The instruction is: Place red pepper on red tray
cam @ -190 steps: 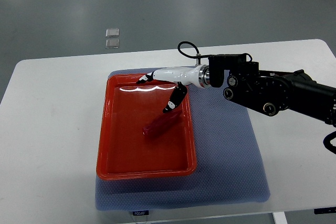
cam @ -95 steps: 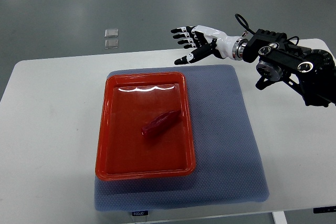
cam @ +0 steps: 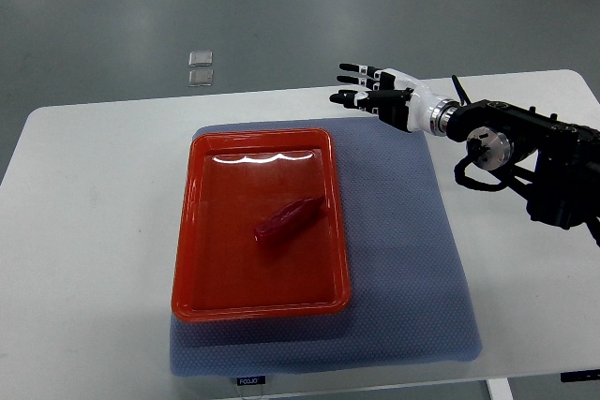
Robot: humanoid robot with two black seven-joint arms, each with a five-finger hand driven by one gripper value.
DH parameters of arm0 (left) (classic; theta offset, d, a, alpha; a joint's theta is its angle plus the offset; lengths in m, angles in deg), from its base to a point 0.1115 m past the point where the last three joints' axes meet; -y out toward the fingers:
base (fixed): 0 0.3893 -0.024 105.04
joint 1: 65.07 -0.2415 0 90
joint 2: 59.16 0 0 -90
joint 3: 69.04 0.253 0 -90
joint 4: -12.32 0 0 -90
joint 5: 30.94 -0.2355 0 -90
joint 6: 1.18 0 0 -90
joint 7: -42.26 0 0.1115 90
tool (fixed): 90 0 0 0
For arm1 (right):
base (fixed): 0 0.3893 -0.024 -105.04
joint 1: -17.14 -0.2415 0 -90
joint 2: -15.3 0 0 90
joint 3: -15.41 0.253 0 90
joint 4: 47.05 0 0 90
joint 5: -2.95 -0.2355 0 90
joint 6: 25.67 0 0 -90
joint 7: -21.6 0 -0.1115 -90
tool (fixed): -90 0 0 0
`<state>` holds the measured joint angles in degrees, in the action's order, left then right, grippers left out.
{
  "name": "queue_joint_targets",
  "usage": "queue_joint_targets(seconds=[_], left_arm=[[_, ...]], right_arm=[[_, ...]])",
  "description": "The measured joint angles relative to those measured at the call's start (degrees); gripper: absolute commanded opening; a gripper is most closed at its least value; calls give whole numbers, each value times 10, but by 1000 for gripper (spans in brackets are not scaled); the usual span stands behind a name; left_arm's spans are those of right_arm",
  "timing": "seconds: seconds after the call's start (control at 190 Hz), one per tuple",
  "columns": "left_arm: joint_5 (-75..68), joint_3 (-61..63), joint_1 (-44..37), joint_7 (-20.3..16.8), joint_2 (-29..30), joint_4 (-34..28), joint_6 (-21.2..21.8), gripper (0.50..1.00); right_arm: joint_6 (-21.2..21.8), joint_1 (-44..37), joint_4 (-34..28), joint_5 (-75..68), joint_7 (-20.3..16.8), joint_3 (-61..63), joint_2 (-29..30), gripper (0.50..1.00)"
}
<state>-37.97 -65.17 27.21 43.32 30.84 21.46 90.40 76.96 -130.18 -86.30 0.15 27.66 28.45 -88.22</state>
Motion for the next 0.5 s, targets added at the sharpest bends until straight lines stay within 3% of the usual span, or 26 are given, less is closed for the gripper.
queue_joint_targets(seconds=[0.184, 0.499], left_arm=[[0, 0, 0, 0, 0, 0, 0, 1000], [0, 0, 0, 0, 0, 0, 0, 1000]], right_arm=[[38, 10, 16, -86, 0, 1, 4, 911], [37, 22, 38, -163, 6, 1, 5, 913]])
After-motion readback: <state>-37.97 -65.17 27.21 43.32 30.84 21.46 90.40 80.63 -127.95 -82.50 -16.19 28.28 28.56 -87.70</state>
